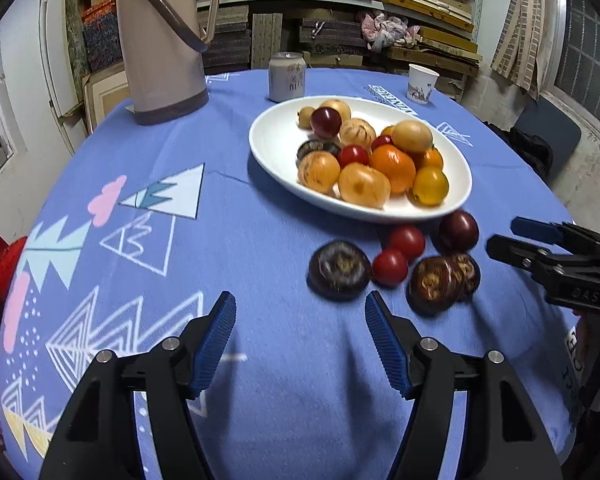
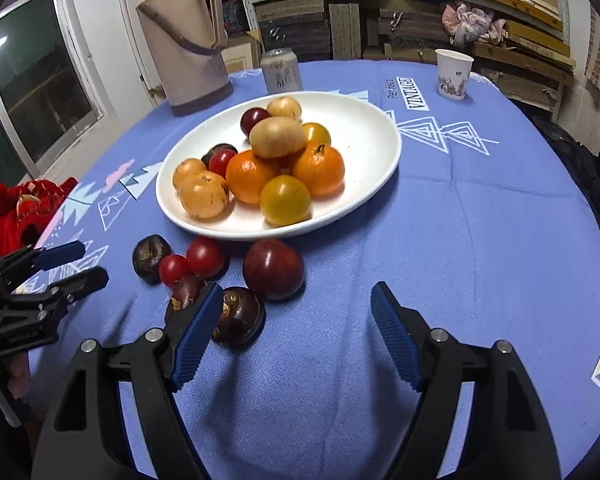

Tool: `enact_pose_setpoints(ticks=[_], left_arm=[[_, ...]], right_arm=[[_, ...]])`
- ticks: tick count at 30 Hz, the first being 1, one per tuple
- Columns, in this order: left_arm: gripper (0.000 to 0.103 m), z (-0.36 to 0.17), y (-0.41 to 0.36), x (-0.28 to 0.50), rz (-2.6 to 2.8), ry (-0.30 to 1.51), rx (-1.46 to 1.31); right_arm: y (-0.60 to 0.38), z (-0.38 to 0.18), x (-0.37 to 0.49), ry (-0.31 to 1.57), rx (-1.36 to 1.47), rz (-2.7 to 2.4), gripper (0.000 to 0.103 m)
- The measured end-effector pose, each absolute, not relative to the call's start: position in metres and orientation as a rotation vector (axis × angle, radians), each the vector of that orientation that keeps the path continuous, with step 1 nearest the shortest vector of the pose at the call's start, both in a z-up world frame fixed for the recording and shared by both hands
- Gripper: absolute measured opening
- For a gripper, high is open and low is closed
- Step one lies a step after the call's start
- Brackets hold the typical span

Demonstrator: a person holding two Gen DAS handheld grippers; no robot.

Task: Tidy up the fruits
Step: 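Grasp a dark red plum with the right gripper while the left gripper grasps a dark brown round fruit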

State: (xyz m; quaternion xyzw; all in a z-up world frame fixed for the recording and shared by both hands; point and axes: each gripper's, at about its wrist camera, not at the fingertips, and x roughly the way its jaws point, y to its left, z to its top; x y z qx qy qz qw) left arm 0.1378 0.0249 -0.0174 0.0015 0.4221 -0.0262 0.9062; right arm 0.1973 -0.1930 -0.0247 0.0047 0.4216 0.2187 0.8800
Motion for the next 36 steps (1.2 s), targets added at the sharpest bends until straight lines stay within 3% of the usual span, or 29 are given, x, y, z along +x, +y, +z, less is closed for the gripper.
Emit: enact_pose_setpoints(ticks=[9, 13, 16, 36], left_arm=[[0.068, -0.020, 0.022, 0.135, -0.075, 0.873, 0.007], [0.068, -0.019, 0.018, 0.137, -0.085, 0.873, 0.020], [0.069, -0.021, 0.016, 0.139, -0.086, 0.878, 0.026], [0.069, -0.039, 0.006, 0.159, -0.070, 0.931, 0.059]], right_arm=[[-0.169, -0.038, 0.218, 0.914, -0.014, 0.456, 0.073], [-0.163, -0.048, 0.229, 0.952, -0.012, 0.461, 0.057], [-0.162, -0.050, 0.232, 0.954, 0.004, 0.483, 0.039], [-0.232, -0.045, 0.183, 0.904, 0.192, 0.502, 0.039]])
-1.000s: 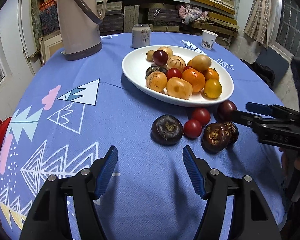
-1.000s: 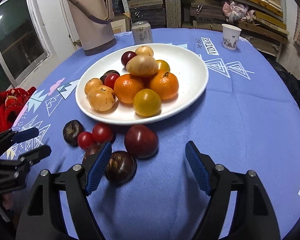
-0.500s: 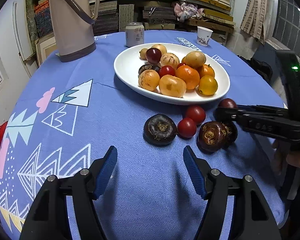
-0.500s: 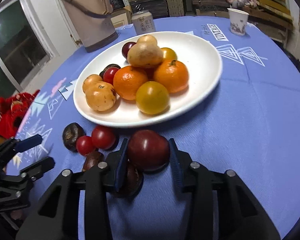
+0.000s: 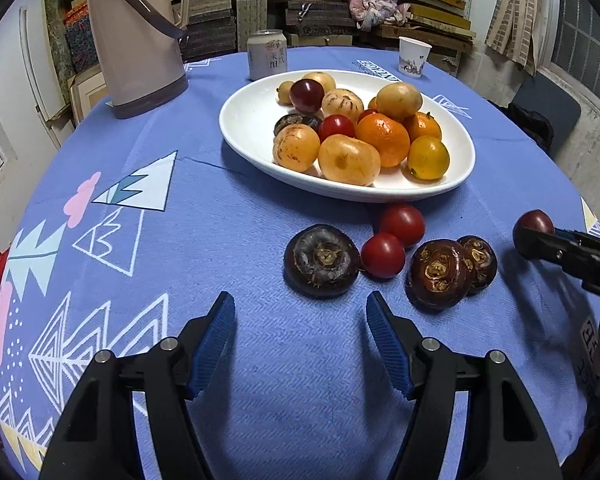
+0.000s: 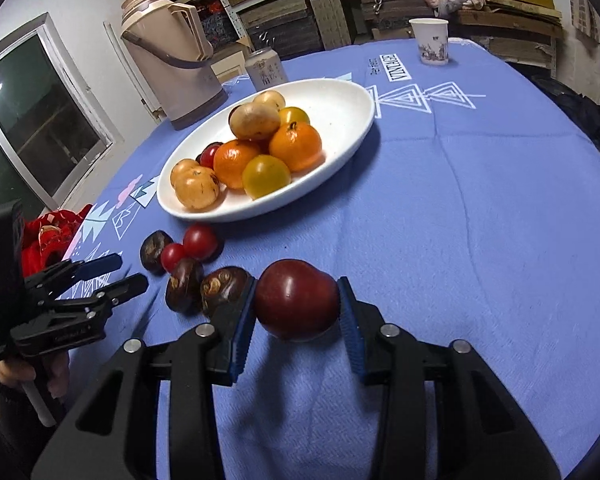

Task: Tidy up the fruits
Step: 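Grasp a dark red plum with the right gripper while the left gripper grasps a dark brown round fruit, then carry the plum and dark brown fruit onto the white plate and open both grippers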

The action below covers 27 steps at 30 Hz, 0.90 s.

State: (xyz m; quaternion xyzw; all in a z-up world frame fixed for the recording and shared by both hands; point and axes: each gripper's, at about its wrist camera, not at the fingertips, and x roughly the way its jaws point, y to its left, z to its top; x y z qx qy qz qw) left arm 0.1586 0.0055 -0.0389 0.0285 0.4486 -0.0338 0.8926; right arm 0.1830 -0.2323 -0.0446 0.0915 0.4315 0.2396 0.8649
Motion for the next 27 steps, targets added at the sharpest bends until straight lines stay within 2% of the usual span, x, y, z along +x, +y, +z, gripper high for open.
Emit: enact_pose_setpoints(ticks=[11, 13, 14, 27], left_arm=[[0.069, -0.051, 0.003, 0.185, -0.064, 0.932, 0.079], [0.063, -0.050, 0.005, 0.187, -0.072, 0.931, 0.061], [0.045, -0.049, 0.004, 0.187, -0.082, 0.922, 0.057], [0.044, -0.034, 0.017, 0.160, -0.070, 0.909, 0.018]], right_arm=[[-0.227, -0.045, 0.179, 0.903, 0.196, 0.549, 0.039], [-0.227, -0.047, 0.179, 0.907, 0.197, 0.548, 0.039], [-0.228, -0.048, 0.179, 0.910, 0.198, 0.546, 0.039], [-0.226, -0.039, 0.167, 0.889, 0.185, 0.554, 0.039]])
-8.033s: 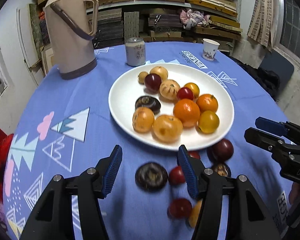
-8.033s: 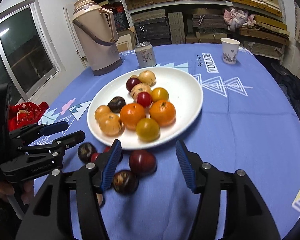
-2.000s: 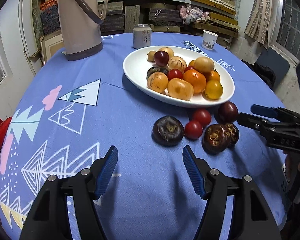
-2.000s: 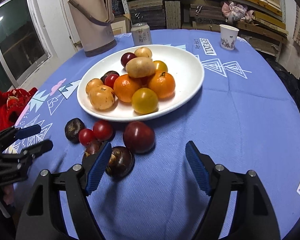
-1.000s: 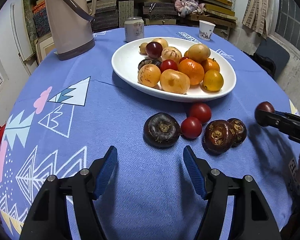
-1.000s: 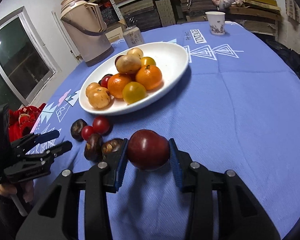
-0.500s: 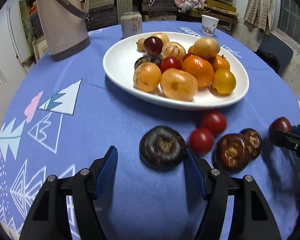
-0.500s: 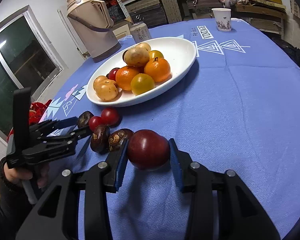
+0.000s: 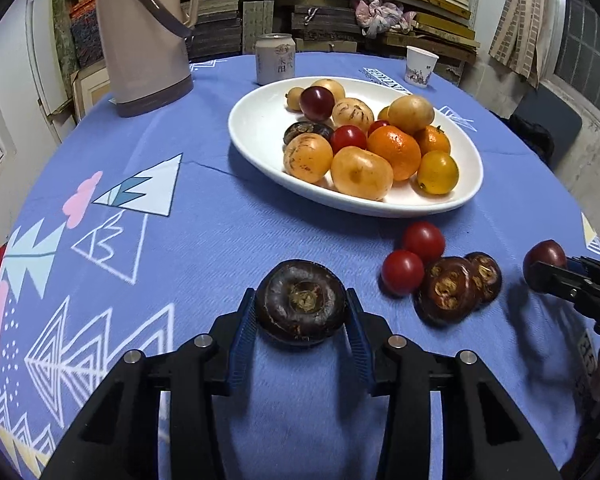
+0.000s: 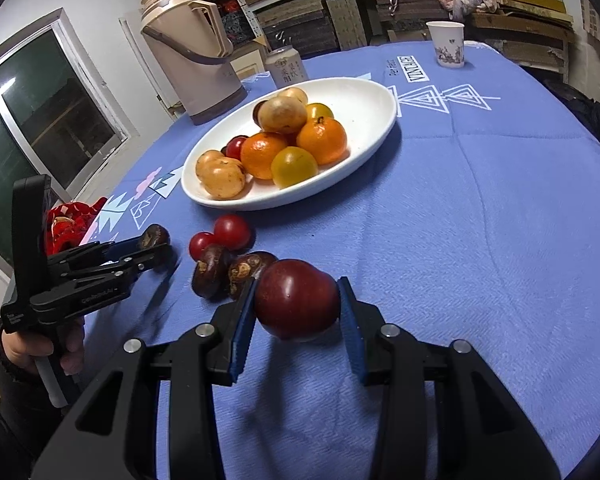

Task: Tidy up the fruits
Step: 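Carry the plum and dark brown fruit onto the white plate and open both grippers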

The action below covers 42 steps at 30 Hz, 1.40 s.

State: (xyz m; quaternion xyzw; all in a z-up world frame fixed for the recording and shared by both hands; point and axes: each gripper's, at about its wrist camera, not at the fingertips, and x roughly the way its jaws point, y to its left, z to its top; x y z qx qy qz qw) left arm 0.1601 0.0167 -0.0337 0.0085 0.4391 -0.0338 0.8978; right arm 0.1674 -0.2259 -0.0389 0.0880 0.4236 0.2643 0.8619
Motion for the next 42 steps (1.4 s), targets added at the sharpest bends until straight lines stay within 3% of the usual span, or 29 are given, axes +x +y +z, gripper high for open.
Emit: enact_pose_setpoints(ticks=[21, 42], left_arm=[[0.044, 0.014, 0.008, 0.153, -0.123, 0.815, 0.030], [0.044, 0.017, 0.013, 0.264, -0.121, 0.860, -0.054]], right_arm=[[-0.213, 0.015, 0.172, 0.780, 0.115, 0.582, 0.039], [-0.183, 0.033, 0.290, 0.769, 0.077, 0.536, 0.040]])
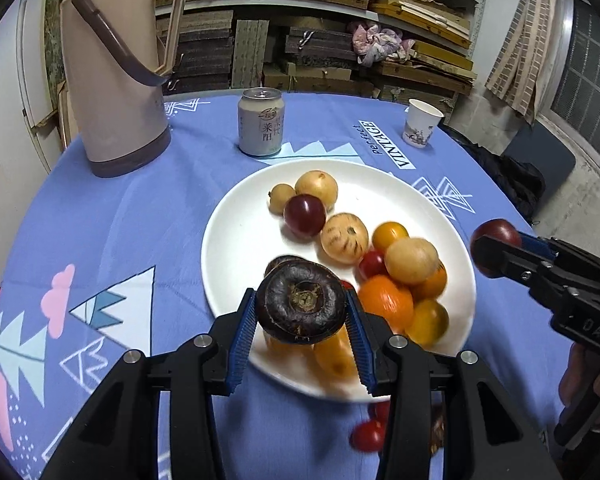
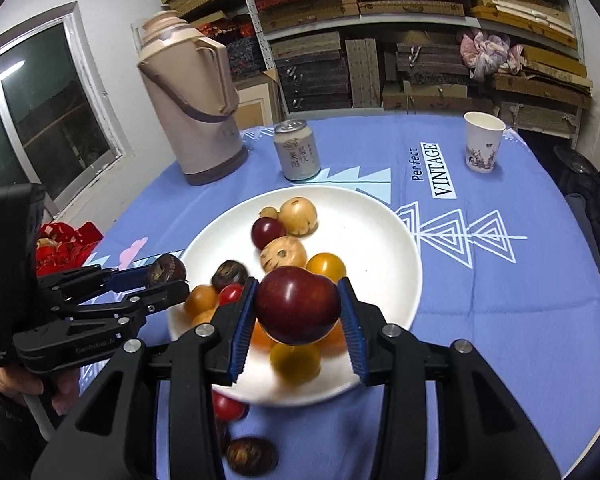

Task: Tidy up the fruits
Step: 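Carry the plum and dark brown fruit onto the white plate and open both grippers, then withdraw both open grippers from the plate back toward the fruit pile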

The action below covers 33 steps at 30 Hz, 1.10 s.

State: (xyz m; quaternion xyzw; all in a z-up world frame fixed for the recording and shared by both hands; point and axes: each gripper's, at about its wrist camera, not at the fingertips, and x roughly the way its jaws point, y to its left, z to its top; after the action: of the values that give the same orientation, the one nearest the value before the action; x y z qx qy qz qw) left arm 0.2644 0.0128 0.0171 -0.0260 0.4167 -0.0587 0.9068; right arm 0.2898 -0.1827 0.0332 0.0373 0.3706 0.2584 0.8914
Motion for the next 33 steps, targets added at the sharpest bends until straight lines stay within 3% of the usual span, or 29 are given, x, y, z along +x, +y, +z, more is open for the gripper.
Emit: enact_pose_setpoints(ticks=[6, 7, 9, 10, 14, 18, 28, 33], left_arm=[[0.045, 0.010, 0.013, 0.281, -0.110, 0.877, -0.049], [0.045, 0.009, 0.013, 0.283, -0.100, 0.878, -0.047], [0.060, 0.008, 0.014, 0.283, -0.067, 0.871, -0.045], [0.061, 0.009, 0.015, 0.281, -0.057, 0.865, -0.049], [0.061, 0.011, 0.016, 0.274, -0.047, 0.857, -0.043], [0.069, 0.010, 0.014, 0.261, -0.042, 0.860, -0.028], [0.078, 0.003, 0.009, 0.208, -0.051, 0.861, -0.017], [0.079, -0.005, 0.012, 0.190, -0.044, 0.881, -0.039]], right_arm=[[-0.180, 0.016, 0.319, 0.806, 0.100, 0.501, 0.041], [-0.183, 0.013, 0.325, 0.812, 0.120, 0.490, 0.045], [-0.186, 0.009, 0.331, 0.818, 0.138, 0.463, 0.057], [-0.189, 0.008, 0.332, 0.818, 0.149, 0.456, 0.062], [-0.196, 0.006, 0.324, 0.825, 0.147, 0.462, 0.062], [-0.203, 0.009, 0.305, 0.814, 0.139, 0.473, 0.063], [-0.210, 0.004, 0.231, 0.806, 0.069, 0.520, 0.079], [-0.211, -0.008, 0.201, 0.831, 0.047, 0.532, 0.079]])
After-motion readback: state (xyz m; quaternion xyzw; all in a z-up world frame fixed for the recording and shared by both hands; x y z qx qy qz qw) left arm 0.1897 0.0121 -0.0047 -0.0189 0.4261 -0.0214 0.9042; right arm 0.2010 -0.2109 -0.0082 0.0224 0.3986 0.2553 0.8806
